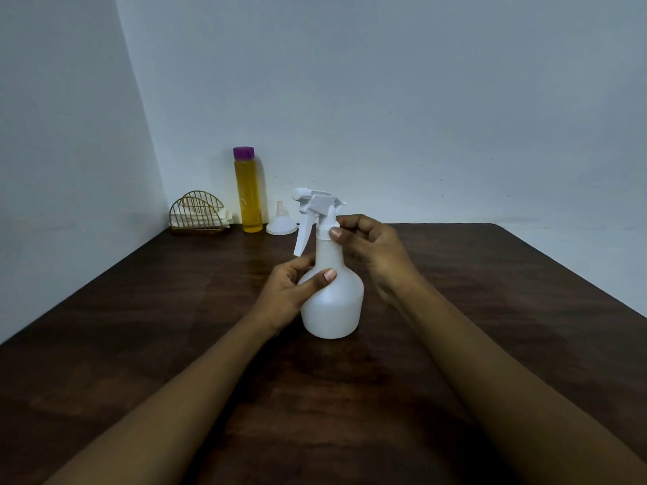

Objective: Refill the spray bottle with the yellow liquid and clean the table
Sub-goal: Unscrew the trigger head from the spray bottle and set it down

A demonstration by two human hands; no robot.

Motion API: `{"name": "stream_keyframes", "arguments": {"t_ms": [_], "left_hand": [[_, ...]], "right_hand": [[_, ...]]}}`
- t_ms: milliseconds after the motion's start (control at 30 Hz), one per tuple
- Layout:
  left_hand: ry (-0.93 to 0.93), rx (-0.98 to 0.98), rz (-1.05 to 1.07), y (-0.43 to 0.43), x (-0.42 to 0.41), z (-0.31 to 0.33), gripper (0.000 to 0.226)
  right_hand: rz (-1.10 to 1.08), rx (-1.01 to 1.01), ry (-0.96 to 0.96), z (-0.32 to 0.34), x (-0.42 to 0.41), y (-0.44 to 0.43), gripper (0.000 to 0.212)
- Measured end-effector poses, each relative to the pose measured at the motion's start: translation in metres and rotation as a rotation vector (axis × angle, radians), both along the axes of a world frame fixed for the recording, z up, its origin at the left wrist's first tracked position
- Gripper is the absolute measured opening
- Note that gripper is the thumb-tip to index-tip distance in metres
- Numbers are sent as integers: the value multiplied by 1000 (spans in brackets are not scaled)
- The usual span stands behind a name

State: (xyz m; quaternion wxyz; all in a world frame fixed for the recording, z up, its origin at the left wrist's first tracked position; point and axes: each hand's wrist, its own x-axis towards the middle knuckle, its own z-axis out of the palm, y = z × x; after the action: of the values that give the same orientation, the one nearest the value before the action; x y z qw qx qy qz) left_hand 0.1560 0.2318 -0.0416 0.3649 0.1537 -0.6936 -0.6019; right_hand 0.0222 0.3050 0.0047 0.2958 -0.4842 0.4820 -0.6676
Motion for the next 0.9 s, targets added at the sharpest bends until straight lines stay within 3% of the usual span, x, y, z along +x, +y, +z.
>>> {"name": "stream_keyframes", "arguments": {"t_ms": [67,133,267,367,500,600,700,800,900], "left_hand": [[-16,-6,9,0,0,0,27],[-15,-3,4,0,0,0,28],[4,-3,-9,0,0,0,30],[0,-4,-13,0,0,0,29],[-14,-19,12,-1,0,-1,27],[-32,-27,21,0,0,-1,27],[-26,-27,13,0,-1,0,29],[-16,-20,7,0,0,-1,31],[0,-5,-1,-1,0,-3,32]], "right_hand": [[186,38,-25,-1,-10,4,18],[207,58,10,-2,-12,4,28],[-180,-65,93,-4,5,-4,38],[-285,-79,141,-6,13,-8,32],[-64,-22,-1,-3,5,-2,10],[102,33,29,-3,-5,1,29],[-75,-7,111,-5,1,-2,46],[-342,-79,204,-5,14,-6,42],[-366,-63,212,-7,16,-7,34]]}}
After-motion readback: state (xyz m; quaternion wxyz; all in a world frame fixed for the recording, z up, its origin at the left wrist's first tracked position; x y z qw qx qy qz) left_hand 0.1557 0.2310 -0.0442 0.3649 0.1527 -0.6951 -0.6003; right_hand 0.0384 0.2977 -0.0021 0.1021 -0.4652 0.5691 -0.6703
